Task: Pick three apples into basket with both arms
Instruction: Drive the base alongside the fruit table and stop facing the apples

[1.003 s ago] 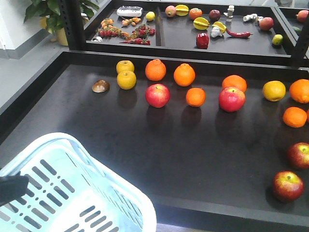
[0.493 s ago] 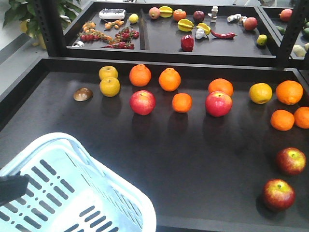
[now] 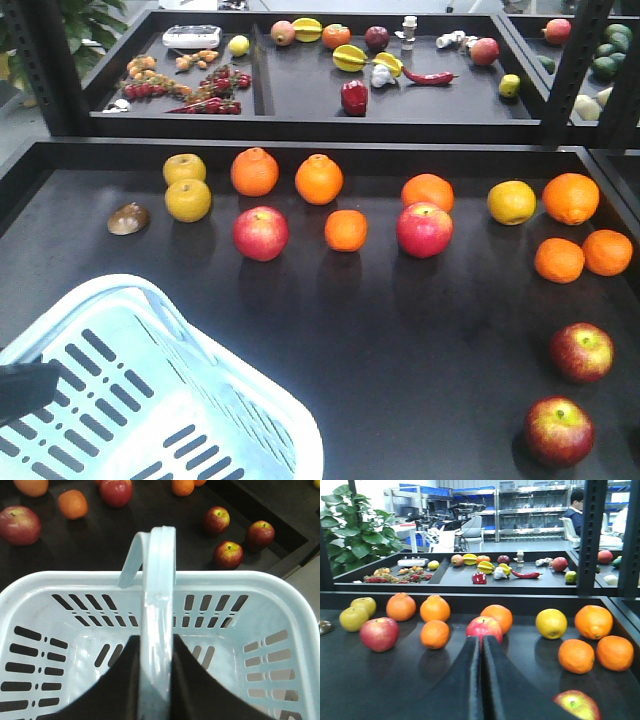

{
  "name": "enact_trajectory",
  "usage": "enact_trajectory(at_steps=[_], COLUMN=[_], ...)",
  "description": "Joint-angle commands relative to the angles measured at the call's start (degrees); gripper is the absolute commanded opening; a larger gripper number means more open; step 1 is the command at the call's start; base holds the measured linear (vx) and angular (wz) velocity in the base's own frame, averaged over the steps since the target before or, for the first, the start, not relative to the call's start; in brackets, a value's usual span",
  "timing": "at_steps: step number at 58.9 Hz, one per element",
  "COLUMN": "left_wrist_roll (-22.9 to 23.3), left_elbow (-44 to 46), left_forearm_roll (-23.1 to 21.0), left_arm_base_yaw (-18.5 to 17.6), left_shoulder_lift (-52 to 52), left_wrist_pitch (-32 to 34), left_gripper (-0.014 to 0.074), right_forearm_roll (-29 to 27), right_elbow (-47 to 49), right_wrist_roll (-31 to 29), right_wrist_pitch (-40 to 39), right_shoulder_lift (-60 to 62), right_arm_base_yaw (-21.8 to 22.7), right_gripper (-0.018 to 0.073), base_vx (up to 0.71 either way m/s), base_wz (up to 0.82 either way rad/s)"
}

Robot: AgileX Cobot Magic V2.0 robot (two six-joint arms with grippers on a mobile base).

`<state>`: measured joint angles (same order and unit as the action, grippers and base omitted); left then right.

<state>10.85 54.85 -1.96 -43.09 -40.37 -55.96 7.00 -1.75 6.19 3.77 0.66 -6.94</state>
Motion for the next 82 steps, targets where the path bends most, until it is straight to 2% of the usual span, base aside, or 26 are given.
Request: enact_trajectory(at_steps=[1,82], left_wrist_roll=[0.6,0.6], left_elbow=[1.4,1.4], left_forearm_roll=[-0.3,-0.3], left_arm_base_yaw=[-0.1,-0.1], left_shoulder_lift=[0.0,0.0], left_wrist_pitch=[4.9,4.9], left_gripper=[-0.0006,-0.0006], right_forearm_roll=[0.4,0.4], right_elbow=[-0.5,-0.5], right_wrist_roll=[-0.5,-0.5], right_wrist_pitch=[-4.1,-4.1], right_shoulder_lift=[0.7,0.7], right_arm_base_yaw=[0.3,0.3], right_gripper=[-0.0005,-0.0005], base_vx=[0.11,0.05], base_wz=[-0.14,-0.05])
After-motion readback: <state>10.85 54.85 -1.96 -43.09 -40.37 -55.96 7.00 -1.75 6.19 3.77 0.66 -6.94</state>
